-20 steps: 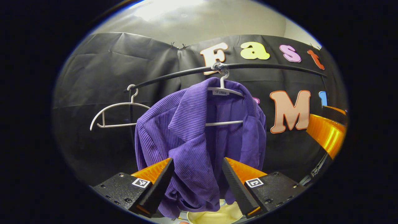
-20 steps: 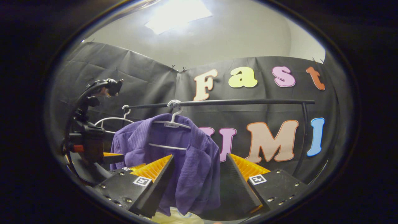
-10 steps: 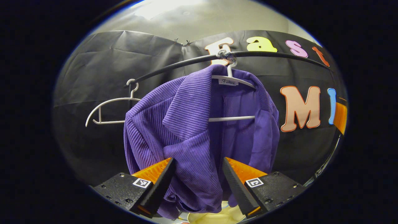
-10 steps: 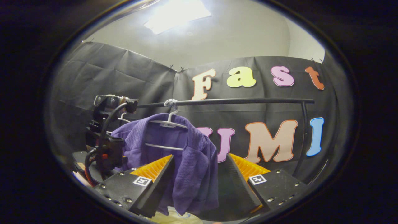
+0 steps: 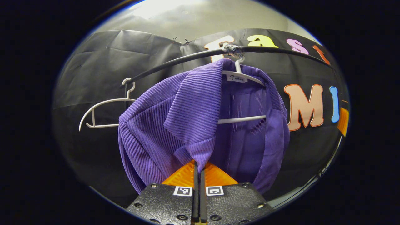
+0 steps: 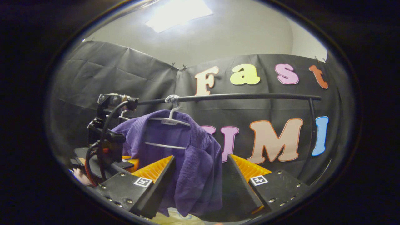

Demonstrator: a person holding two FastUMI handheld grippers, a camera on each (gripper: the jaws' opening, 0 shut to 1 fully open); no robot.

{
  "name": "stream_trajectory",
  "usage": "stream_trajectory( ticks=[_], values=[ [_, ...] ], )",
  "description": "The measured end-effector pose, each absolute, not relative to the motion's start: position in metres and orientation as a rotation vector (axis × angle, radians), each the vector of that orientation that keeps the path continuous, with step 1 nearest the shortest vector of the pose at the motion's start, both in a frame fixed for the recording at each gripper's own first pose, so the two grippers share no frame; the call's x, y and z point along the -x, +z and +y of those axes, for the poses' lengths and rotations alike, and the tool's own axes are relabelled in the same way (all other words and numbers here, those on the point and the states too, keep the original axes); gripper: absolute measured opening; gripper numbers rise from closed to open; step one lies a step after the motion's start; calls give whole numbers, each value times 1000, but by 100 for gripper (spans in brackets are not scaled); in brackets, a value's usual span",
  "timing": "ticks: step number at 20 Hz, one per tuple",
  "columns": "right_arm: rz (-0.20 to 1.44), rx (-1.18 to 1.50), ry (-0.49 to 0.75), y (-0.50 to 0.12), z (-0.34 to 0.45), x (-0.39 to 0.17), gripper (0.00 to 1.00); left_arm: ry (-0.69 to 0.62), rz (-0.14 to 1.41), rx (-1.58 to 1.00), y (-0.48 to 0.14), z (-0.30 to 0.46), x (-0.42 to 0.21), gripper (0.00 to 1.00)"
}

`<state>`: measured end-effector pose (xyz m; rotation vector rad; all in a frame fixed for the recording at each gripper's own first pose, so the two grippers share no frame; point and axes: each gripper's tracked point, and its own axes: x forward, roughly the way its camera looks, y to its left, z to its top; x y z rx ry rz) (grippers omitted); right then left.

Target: Grasp the clothes on the hanger with both hands and then place them into the laundry hamper below.

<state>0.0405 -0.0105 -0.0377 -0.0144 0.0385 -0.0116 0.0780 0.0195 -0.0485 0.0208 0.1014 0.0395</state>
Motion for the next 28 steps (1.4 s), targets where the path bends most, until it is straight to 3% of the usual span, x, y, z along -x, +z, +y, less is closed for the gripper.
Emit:
stream_trajectory(
  ticks=[10, 27, 28],
  values=[
    [92, 19, -5, -73, 7, -91, 98, -38, 61, -7, -20, 25, -59, 1],
    [213, -19, -41, -156, 34, -172, 98, -3, -77, -22, 61, 65, -42, 0],
    [221, -14, -47, -160, 32, -173, 92, 3, -84, -26, 65, 67, -42, 0]
  ],
)
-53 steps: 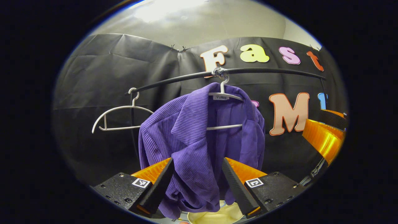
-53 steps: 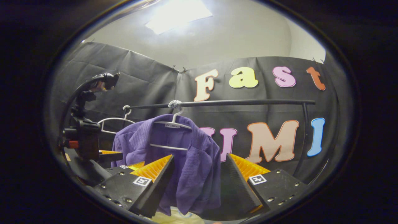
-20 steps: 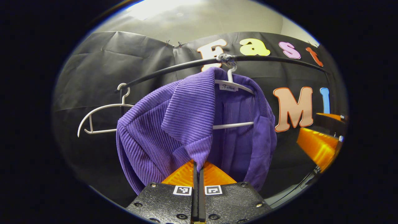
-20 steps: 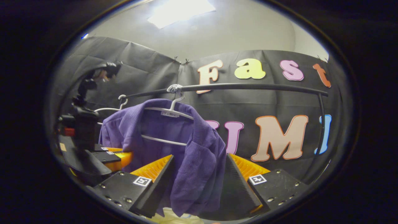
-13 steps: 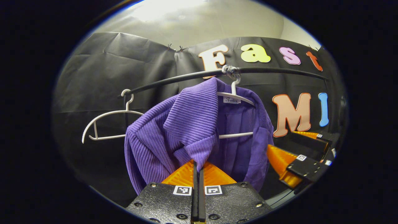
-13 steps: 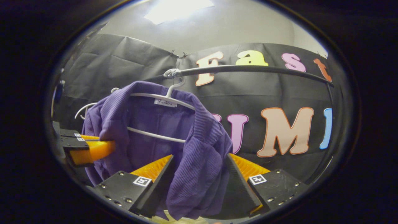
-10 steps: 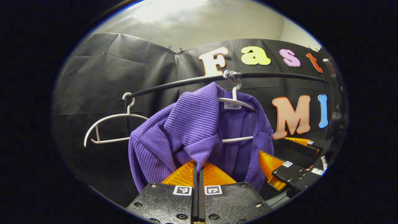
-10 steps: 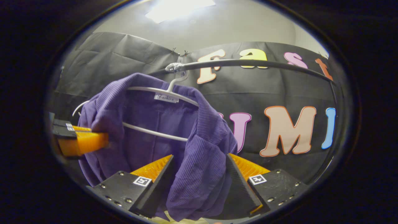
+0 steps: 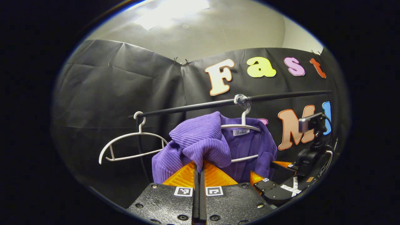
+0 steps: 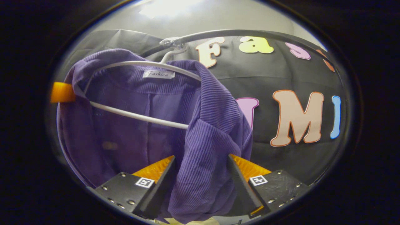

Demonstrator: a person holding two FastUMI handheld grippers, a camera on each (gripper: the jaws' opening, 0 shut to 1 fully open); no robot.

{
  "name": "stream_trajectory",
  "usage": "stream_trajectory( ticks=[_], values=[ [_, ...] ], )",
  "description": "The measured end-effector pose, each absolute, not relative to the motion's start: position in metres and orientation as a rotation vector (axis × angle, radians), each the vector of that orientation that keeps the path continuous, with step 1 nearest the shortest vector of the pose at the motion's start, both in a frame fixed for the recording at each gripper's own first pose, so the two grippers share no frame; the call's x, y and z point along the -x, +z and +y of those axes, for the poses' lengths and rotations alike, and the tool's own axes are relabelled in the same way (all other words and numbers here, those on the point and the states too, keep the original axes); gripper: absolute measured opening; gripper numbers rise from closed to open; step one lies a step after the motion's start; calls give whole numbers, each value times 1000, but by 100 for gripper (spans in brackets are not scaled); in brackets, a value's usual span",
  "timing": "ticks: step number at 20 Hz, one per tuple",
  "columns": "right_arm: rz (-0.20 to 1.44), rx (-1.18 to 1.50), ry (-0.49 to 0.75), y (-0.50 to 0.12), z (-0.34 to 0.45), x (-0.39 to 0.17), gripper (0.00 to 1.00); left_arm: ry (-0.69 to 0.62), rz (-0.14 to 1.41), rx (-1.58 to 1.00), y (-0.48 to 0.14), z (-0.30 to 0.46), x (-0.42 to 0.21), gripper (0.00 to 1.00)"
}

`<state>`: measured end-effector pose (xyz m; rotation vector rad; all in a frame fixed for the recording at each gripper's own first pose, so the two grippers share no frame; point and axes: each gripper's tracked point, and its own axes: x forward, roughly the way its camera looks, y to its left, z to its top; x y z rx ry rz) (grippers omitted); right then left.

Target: Grasp the clothes on the hanger with both hands and then place them into the laundry hamper below.

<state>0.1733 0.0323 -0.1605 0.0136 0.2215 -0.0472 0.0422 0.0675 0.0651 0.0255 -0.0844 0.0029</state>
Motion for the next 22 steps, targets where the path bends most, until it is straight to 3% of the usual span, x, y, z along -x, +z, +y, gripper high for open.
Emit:
stream_trajectory(
  ticks=[1, 5, 10, 12, 22],
  values=[
    [234, -10, -53, -163, 30, -174, 76, 10, -90, -33, 68, 70, -42, 4],
    [265, -7, -119, -168, 12, -172, 12, 63, -112, -75, 77, 89, -43, 0],
    [258, 17, -208, -156, -20, -170, 5, 122, -127, -69, 89, 116, -45, 3],
    [250, 16, -240, -150, -34, -171, 9, 138, -133, -52, 94, 125, -46, 0],
    [155, 63, -341, -108, -88, -190, 8, 185, -195, -41, 126, 164, -59, 1]
  ],
)
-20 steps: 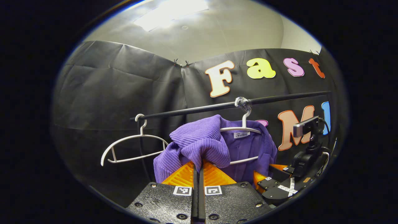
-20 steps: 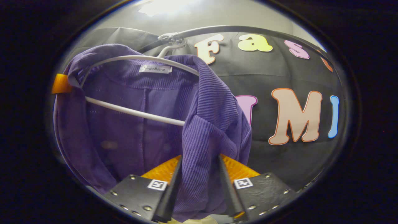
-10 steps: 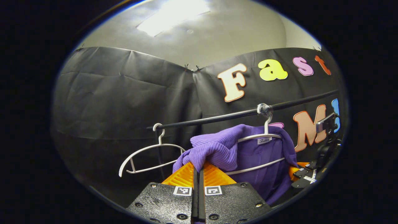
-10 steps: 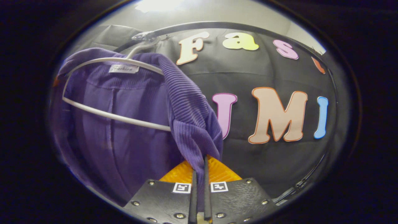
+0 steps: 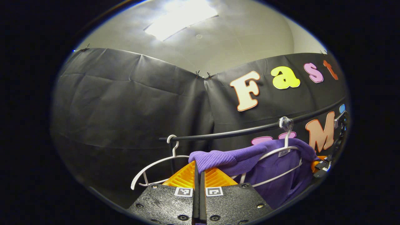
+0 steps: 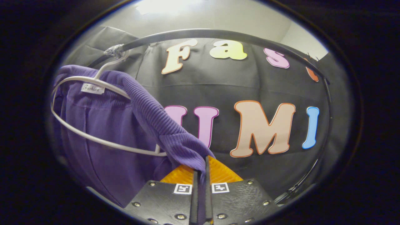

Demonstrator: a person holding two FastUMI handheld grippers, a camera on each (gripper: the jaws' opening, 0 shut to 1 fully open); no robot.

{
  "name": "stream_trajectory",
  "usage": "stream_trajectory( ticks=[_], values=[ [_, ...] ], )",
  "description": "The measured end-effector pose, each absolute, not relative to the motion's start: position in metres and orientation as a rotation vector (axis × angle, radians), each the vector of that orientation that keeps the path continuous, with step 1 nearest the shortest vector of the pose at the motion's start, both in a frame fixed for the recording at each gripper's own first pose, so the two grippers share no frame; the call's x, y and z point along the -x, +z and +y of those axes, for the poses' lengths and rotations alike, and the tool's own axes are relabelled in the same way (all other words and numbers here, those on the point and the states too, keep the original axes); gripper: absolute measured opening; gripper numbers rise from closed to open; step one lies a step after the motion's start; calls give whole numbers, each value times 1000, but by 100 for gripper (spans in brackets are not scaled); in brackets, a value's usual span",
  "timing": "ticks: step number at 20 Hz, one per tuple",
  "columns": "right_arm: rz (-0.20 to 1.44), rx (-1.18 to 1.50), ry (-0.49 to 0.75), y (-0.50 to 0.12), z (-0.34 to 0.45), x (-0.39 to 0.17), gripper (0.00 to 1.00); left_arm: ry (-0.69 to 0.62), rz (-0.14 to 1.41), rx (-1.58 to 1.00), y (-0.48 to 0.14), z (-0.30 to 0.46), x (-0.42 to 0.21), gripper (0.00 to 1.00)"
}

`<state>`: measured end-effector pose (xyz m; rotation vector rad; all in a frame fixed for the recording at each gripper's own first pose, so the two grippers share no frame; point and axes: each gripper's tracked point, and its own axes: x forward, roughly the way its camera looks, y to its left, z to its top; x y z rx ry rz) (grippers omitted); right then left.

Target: Grasp the clothes on the hanger with both hands and then place them into the laundry hamper below.

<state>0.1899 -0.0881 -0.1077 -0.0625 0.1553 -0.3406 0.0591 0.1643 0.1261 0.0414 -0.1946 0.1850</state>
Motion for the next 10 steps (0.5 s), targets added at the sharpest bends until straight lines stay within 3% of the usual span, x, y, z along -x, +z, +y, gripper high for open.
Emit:
stream_trajectory(
  ticks=[10],
  values=[
    [85, 80, -372, -82, -115, -217, 9, 155, -160, -39, 108, 181, -92, 3]
  ],
)
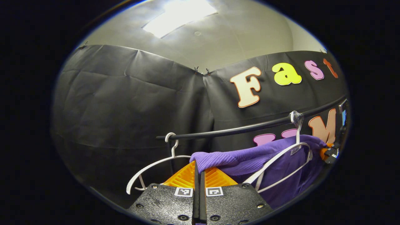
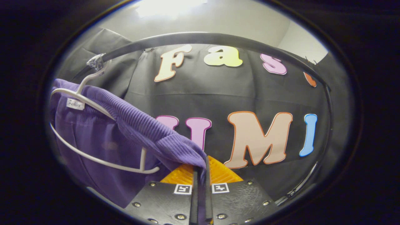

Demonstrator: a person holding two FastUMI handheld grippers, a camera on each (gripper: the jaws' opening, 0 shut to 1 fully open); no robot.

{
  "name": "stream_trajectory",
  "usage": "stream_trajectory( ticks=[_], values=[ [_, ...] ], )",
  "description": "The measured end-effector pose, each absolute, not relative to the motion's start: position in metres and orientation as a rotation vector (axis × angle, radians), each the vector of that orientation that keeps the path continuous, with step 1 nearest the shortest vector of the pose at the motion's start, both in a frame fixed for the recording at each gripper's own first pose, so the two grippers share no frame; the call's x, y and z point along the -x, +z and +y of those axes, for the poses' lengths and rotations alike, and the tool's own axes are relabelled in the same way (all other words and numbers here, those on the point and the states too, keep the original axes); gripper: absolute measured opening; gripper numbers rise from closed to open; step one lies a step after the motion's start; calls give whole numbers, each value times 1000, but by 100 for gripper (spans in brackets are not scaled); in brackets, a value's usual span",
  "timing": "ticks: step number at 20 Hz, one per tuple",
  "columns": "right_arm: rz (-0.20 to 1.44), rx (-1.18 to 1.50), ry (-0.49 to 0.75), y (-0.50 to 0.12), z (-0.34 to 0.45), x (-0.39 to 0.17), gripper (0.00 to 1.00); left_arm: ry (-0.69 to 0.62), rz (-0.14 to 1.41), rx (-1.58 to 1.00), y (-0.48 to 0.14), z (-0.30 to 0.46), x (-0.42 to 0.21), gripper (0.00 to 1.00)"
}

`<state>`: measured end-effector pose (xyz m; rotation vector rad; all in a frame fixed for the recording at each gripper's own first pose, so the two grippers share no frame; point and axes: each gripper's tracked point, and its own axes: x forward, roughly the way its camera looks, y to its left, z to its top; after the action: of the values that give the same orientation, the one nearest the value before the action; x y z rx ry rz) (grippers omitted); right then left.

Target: Grasp the clothes on the hanger with both hands and then place them into the laundry hamper below.

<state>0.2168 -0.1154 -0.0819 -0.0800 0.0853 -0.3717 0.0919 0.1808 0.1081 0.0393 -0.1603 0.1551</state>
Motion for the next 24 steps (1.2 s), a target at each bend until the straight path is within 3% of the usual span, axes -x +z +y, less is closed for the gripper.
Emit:
stream_trajectory(
  ticks=[12, 24],
  values=[
    [100, 118, -373, -106, -126, -248, 9, 103, -105, -31, 64, 170, -113, 1],
    [211, 147, -343, -158, -123, -236, 9, 121, 0, 45, 9, 175, -102, 1]
  ],
)
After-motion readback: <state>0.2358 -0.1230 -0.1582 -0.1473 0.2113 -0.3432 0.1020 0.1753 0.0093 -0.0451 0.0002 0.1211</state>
